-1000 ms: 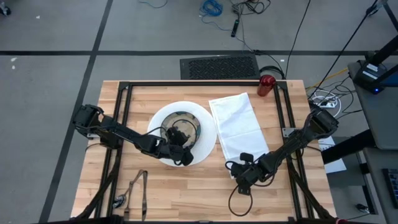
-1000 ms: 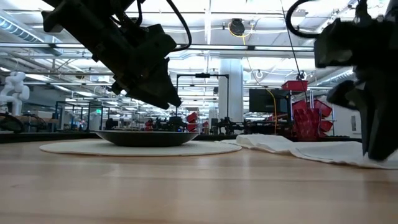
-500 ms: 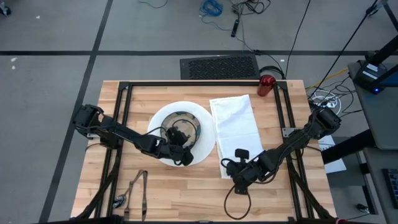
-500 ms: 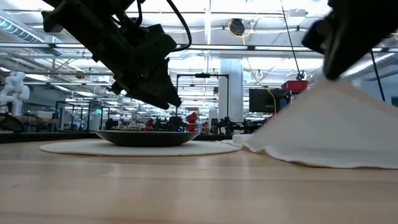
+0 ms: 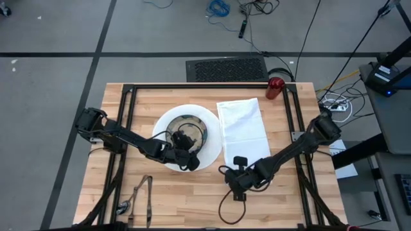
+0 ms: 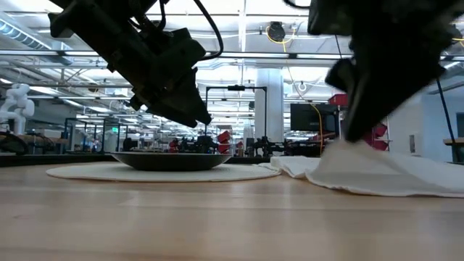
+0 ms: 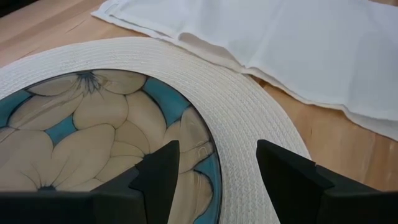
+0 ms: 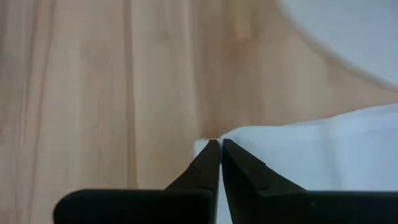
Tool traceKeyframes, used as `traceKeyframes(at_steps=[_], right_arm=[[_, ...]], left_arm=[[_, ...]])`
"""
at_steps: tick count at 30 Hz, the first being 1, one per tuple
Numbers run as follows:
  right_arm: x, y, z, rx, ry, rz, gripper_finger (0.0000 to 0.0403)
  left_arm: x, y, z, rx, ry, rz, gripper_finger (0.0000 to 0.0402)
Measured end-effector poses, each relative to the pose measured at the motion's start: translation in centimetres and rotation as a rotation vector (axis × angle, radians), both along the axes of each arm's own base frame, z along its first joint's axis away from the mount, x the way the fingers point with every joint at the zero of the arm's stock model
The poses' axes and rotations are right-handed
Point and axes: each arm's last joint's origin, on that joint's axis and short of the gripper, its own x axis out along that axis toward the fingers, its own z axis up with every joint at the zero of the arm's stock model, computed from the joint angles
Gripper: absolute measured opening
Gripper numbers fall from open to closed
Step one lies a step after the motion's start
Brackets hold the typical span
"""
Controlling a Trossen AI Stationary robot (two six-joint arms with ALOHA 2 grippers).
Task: Set table place
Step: Fold the white napkin
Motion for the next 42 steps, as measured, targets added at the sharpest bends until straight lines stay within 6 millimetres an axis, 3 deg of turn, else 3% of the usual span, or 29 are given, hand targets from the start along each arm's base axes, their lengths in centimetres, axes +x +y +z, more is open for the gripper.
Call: traceKeyframes(at_steps=[5,17,27,30,34,38,42], right_arm=[[0.3,0.5,-2.1,0.043,0.082,0.019,0.0000],[0.6,0.7,-2.1,0.055,0.053,0.026,0.0004],[0.6,0.6,-2.1,0.061,0.058,0.009,0.0081],[0.3,0.4,-1.2,0.070,0.059,0.010,0.0094],[-1.0,-0.4,1.6,0.098,0.060,-0.012,0.0097],[-3.5,-1.1,4.1,0.074,0.111,-0.059,0.0090],[-6.2,-1.4,4.9,0.001,0.218,-0.150,0.0078]], left_arm=[[0.0,0.0,0.0,0.000,-0.001,0.000,0.0201],[0.0,0.0,0.0,0.000,0.000,0.000,0.0201],[0.0,-0.1,0.0,-0.014,0.003,-0.013,0.0201],[0.0,-0.1,0.0,-0.021,0.005,-0.020,0.0201],[0.0,-0.1,0.0,-0.023,0.004,-0.022,0.0201],[0.1,-0.1,0.0,-0.036,0.005,-0.034,0.0201],[0.5,-0.5,-0.1,-0.060,-0.006,-0.110,0.0201]])
